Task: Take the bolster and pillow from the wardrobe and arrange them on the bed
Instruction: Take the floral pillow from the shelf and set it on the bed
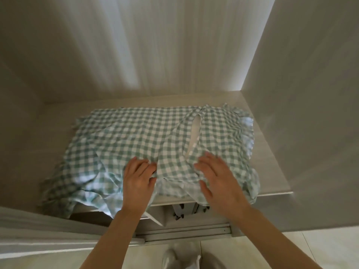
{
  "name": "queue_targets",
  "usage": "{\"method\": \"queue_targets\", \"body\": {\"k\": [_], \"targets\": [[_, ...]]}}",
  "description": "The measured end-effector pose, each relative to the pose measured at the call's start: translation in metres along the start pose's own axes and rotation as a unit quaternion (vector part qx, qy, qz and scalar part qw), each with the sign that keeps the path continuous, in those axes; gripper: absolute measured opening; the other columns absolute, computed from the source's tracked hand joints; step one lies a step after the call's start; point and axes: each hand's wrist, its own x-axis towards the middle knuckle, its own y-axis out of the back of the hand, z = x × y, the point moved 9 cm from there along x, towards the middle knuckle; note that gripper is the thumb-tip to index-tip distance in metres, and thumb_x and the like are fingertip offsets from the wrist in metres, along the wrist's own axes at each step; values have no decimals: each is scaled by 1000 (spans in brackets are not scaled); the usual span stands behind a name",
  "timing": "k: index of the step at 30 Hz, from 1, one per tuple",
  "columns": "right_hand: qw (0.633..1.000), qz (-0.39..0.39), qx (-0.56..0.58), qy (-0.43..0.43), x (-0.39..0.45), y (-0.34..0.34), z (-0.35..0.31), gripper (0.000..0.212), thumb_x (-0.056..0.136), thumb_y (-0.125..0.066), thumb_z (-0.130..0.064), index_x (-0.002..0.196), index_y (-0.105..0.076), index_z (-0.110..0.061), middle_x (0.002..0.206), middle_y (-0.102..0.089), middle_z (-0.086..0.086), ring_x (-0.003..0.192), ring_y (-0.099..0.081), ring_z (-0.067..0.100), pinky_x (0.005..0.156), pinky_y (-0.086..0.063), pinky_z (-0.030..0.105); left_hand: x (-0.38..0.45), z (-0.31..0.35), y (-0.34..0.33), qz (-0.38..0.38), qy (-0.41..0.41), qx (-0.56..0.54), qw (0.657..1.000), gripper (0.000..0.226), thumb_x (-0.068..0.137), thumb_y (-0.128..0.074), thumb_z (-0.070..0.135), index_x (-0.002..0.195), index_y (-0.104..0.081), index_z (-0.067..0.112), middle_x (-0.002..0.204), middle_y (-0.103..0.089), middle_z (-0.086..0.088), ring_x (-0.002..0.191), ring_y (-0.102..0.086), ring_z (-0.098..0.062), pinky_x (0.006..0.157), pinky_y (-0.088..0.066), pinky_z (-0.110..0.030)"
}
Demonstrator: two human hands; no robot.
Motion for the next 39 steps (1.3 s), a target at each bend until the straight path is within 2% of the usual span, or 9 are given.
{"method": "queue_targets", "body": {"k": [5, 16, 19, 21, 24, 28, 30, 35, 39], "targets": [[999, 4, 14, 32, 10, -4, -20, 46, 86, -68, -20, 129, -55, -10, 138, -52, 10, 140, -33, 26, 115, -24, 47, 10, 19, 16, 22, -22, -39, 999, 19, 83, -59, 8, 72, -74, 7, 70, -70, -3, 75, -60, -19, 102, -44, -48], [992, 107, -70, 19, 71, 143, -38, 43, 94, -51, -42, 124, -60, -13, 125, -61, 5, 120, -54, 21, 112, -28, 49, 131, 77, 128, 92, -82, -28, 992, 12, 80, -72, 12, 68, -71, 14, 69, -69, 0, 63, -61, -18, 102, -43, -47], [984, 153, -79, 36, 72, 173, -46, 38, 96, -49, -40, 121, -61, -14, 120, -63, 2, 109, -56, 18, 105, -37, 40, 155, 79, 134, 19, -89, -41, 995, 16, 83, -67, 25, 68, -69, 20, 67, -64, 9, 59, -56, -10, 99, -43, -37], [985, 151, -75, 30, 75, 175, -45, 34, 96, -48, -35, 120, -62, -15, 116, -64, 3, 104, -58, 20, 95, -43, 35, 172, 79, 120, -59, -58, -42, 996, 25, 86, -64, 35, 67, -70, 20, 63, -65, 6, 58, -59, -14, 84, -47, -29], [985, 134, -107, 5, 86, 163, -34, 30, 97, -48, -28, 117, -65, -12, 112, -67, 7, 101, -60, 26, 93, -44, 39, 190, 77, 103, -101, 2, -13, 995, 34, 91, -64, 41, 77, -73, 11, 71, -70, -8, 67, -64, -27, 67, -51, -37], [971, 223, -84, 13, 92, 169, -18, 22, 95, -55, -20, 101, -70, -6, 109, -68, 11, 108, -58, 30, 94, -45, 43, 184, 90, 135, 70, -33, -49, 996, 19, 94, -62, 25, 102, -75, 13, 93, -76, -3, 79, -69, -17, 85, -55, -41], [959, 265, -93, 30, 91, 171, -17, 21, 95, -56, -20, 97, -71, -5, 103, -69, 9, 104, -58, 30, 90, -47, 44, 164, 92, 132, 92, -41, -61, 993, 24, 96, -55, 28, 103, -74, 14, 96, -76, -1, 85, -68, -13, 96, -50, -46], [948, 297, -103, 54, 96, 174, -17, 17, 94, -60, -14, 99, -71, -3, 98, -69, 12, 93, -59, 32, 79, -48, 47, 125, 88, 88, -10, -76, 19, 997, 62, 93, -48, 59, 135, -58, 15, 142, -56, 0, 137, -45, -19, 117, -22, -57], [954, 255, -111, 109, 98, 164, -37, 26, 98, -49, -24, 106, -68, -9, 108, -65, 10, 102, -56, 29, 91, -43, 44, 131, 76, 74, -38, -87, 23, 995, 75, 87, -45, 72, 141, -50, 20, 144, -53, 3, 140, -40, -18, 118, -19, -55]]}}
